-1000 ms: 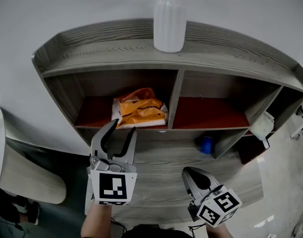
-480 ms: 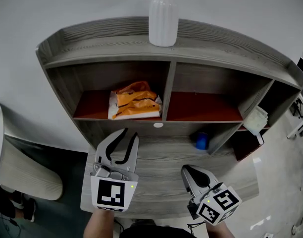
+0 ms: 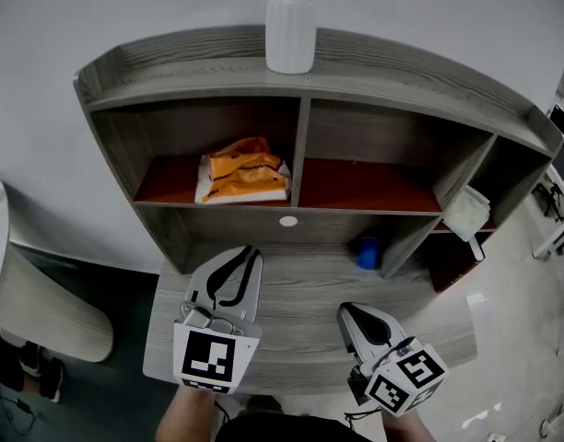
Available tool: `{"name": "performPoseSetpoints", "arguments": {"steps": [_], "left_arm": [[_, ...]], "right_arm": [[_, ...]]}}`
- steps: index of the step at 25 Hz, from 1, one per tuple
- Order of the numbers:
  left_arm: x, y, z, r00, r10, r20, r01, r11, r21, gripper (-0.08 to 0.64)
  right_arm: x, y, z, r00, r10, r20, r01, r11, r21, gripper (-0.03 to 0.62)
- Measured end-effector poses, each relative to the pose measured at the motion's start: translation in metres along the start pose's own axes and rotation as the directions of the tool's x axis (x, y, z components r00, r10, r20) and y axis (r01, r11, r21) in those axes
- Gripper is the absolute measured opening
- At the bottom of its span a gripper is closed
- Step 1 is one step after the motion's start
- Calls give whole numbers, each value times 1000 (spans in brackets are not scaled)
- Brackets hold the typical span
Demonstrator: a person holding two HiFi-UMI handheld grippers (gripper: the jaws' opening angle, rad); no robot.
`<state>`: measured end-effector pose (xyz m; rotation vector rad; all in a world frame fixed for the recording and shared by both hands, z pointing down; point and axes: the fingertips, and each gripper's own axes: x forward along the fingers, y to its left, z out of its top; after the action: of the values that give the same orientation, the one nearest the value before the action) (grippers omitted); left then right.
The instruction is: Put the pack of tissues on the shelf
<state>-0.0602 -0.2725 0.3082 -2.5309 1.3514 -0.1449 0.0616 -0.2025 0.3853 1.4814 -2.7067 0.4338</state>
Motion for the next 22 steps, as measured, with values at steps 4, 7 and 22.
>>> {"name": "performPoseSetpoints", "arguments": {"steps": [4,7,22], "left_arm": [[-9,-12,2,1000,-6,6,6,1000,-17,11],[-15,-20,-2,1000,-14,-15,14,1000,-16,6],[-53,-70,-39,985,-113,-131,99,990,-104,-5]], "right_arm": [[-8,1,-3,1000,6,8,-6,1000,9,0],[-11,5,-6,1000,16,8,-16,1000,13,0],[-26,26,-23,1000,25,14,-26,999,28,0]]}}
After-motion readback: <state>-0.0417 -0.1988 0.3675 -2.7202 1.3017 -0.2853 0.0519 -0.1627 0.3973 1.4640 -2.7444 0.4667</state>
